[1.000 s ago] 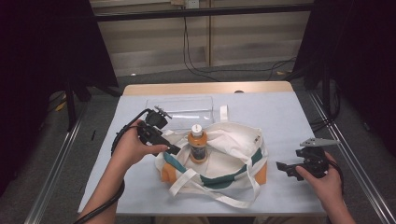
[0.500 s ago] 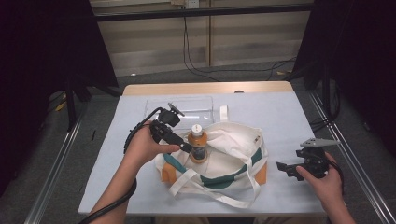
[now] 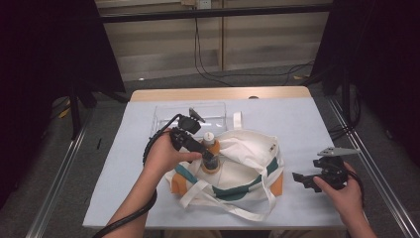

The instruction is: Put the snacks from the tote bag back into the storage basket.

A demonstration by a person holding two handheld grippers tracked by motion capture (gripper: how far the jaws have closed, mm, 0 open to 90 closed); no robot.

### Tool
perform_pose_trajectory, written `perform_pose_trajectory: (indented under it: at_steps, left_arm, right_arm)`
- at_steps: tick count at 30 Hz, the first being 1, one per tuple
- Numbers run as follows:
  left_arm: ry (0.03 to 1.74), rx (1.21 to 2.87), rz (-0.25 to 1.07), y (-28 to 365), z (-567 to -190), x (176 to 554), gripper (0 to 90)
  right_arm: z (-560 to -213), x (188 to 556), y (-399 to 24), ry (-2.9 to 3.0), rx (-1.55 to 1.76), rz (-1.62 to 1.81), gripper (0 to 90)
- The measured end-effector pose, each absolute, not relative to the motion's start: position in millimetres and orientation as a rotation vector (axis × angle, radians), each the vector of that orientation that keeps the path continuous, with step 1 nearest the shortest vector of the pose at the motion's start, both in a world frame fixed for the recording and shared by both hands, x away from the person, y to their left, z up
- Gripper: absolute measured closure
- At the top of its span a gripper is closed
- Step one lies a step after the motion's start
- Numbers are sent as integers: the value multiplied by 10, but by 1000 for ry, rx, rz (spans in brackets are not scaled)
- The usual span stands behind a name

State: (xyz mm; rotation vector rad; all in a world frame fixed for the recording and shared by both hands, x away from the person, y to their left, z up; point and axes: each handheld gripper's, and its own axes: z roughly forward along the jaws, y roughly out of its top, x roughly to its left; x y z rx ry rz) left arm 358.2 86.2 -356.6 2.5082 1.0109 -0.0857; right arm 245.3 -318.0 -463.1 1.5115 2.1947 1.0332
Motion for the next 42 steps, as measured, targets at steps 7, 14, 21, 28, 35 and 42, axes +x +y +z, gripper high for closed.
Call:
perform_pose_trajectory:
  at_steps: [7,14,21,28,35,42]
  left_arm:
    - [1037,2494,-60,706,-3585,3594,133]
    - [1072,2504,-46,619,-3644,3624,164]
    - [1104,2485,-28,596,-3666,3666,197]
    - [1096,2450,-38,579,-3708,3659,257]
    - [1177,2446,-60,548,-3717,3668,270]
    - [1197,2483,-58,513,-3688,3677,280]
  right_arm:
    - [-4635,2460,-3166,2199,1513,1031,8]
    - [-4637,2459,-3189,2200,1515,1036,8]
    - [-4650,2469,-3173,2210,1515,1041,8]
    - [-4651,2467,-3174,2212,1517,1038,8]
    - [-4648,2464,-3167,2215,1521,1039,8]
    - [-4652,2469,-3168,2214,1517,1036,8]
